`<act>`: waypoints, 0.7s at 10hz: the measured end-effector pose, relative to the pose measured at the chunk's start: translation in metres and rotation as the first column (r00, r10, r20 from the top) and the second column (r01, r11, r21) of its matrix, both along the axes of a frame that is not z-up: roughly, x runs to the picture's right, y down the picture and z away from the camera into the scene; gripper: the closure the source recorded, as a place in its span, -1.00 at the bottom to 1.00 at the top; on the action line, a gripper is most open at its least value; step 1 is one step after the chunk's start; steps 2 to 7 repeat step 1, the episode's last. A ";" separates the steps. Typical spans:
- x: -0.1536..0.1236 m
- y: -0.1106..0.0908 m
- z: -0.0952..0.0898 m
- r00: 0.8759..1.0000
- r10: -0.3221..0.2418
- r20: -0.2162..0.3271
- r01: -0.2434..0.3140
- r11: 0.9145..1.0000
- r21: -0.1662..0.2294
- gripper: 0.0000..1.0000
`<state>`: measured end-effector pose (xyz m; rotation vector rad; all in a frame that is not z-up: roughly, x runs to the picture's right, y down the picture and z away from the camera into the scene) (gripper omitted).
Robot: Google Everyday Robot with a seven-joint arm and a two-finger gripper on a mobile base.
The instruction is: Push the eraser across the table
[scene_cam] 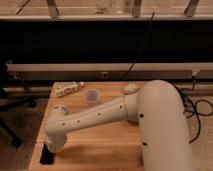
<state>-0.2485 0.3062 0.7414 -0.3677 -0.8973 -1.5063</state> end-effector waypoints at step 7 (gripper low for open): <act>0.011 -0.002 0.002 1.000 -0.001 -0.005 0.001 1.000 0.001 1.00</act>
